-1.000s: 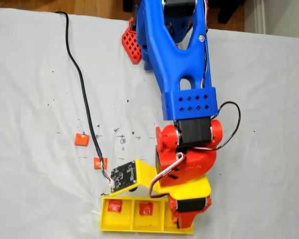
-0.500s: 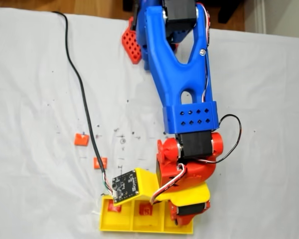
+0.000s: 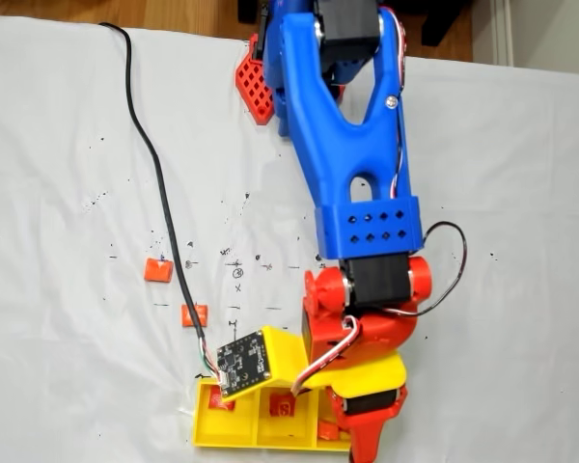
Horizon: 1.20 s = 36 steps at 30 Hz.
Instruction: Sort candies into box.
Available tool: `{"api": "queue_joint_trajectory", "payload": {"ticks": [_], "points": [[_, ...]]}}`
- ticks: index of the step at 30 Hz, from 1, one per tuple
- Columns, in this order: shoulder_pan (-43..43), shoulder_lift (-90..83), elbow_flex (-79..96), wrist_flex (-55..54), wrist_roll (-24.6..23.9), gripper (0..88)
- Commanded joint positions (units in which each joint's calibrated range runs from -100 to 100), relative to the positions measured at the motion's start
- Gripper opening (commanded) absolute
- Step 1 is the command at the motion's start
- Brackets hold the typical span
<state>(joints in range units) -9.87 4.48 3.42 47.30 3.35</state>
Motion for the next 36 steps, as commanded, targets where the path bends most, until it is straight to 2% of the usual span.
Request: {"api": "queue_joint_trajectory", "payload": {"ticks": [1, 4, 6, 7, 14, 24, 36], "points": [[-0.36, -3.72, -4.38, 0.39, 0.34, 14.3], [0.0, -4.65, -4.2, 0.88, 0.29, 8.1], [0.45, -5.59, -4.1, 1.29, 0.2, 0.6], [0.63, -6.27, -3.83, 1.61, 0.15, 0.2], [2.44, -13.14, -0.1, 4.72, 0.63, 0.2], [11.05, -22.72, 9.1, 12.83, 5.71, 0.2], [22.91, -18.9, 17.29, 9.96, 11.43, 0.4]]}}
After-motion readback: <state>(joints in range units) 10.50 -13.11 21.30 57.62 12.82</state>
